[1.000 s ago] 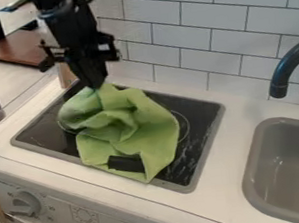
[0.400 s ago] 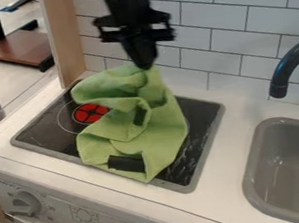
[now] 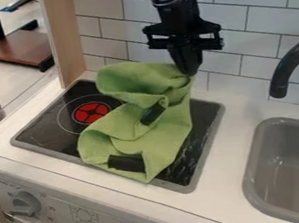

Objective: Unfold the cloth from the bottom to the top

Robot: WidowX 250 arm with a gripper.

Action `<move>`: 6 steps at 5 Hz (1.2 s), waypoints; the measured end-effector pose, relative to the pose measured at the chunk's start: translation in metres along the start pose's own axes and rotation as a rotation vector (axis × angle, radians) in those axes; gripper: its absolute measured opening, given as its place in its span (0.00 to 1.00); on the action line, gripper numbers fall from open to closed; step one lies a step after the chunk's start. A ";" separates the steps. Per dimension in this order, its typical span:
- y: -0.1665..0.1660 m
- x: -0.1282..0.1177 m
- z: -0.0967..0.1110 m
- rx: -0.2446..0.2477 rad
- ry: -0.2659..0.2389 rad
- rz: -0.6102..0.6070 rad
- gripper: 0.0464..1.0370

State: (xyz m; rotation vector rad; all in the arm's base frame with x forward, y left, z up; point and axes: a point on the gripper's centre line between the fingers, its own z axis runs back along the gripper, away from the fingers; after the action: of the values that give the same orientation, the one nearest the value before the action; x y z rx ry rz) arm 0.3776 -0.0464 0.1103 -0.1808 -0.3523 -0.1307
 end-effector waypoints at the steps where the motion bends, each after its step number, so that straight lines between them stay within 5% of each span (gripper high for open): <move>1: -0.005 0.010 -0.019 0.003 -0.049 -0.020 0.00; 3: -0.001 0.034 -0.045 0.042 -0.188 -0.028 0.00; 5: 0.006 0.046 -0.066 0.065 -0.228 -0.054 0.02; 6: 0.007 0.050 -0.066 0.073 -0.256 -0.064 0.14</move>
State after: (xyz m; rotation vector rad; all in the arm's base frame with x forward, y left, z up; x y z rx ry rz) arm 0.4474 -0.0579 0.0663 -0.1138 -0.6172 -0.1583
